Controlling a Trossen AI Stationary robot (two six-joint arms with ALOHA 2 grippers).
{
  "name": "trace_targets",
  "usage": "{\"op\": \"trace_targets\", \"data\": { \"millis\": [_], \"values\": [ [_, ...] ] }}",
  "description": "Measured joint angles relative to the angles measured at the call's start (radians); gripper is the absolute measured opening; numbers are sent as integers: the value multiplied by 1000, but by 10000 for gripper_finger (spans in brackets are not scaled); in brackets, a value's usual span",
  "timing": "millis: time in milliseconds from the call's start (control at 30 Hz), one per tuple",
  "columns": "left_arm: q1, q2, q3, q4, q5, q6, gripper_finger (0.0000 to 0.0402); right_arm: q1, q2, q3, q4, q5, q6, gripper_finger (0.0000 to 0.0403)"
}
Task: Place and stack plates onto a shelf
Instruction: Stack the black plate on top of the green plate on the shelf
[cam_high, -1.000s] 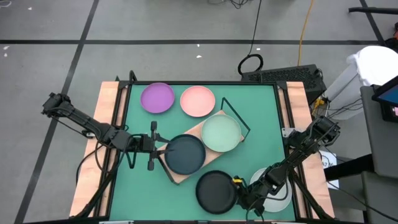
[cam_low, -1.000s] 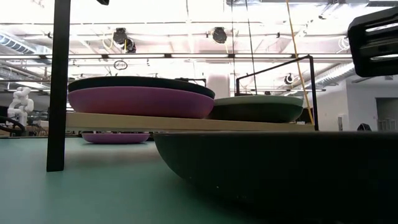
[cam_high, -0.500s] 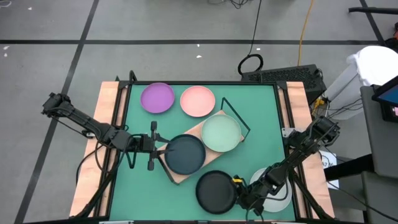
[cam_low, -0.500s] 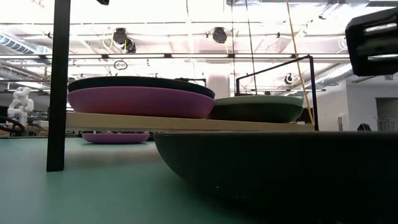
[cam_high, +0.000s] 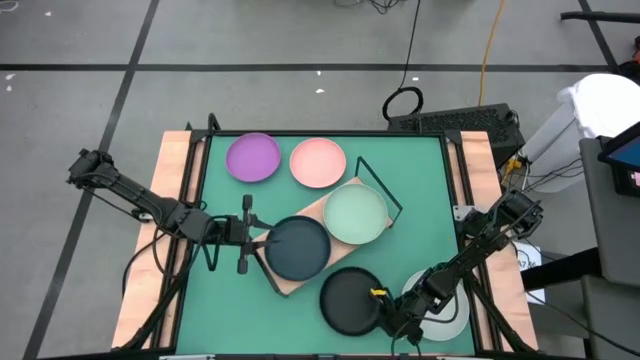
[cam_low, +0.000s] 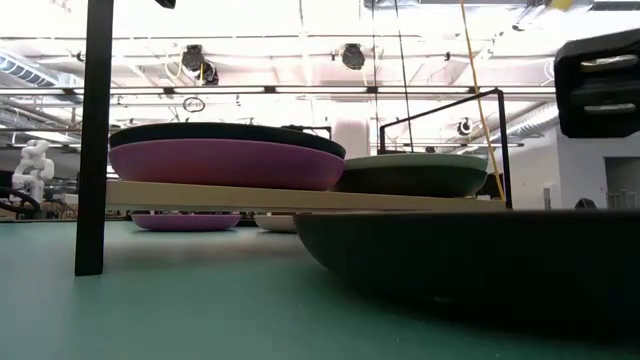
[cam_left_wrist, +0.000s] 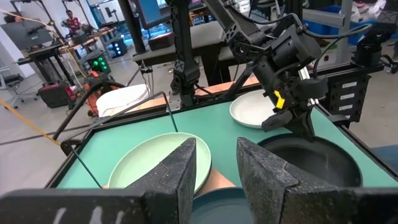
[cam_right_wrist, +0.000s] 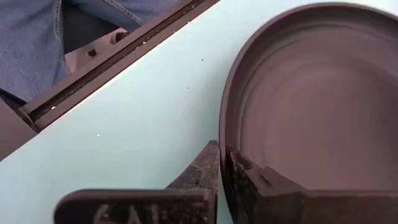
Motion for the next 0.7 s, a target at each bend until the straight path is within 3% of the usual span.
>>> {"op": "trace_targets", "data": {
  "millis": [533,700],
  "values": [
    [0,0,0,-8,0,0,122,68,-122,-1,23,0,-25,1],
    [0,0,0,-8,0,-2,122,120,-188,-1,28,106,-26,1]
  ]
}}
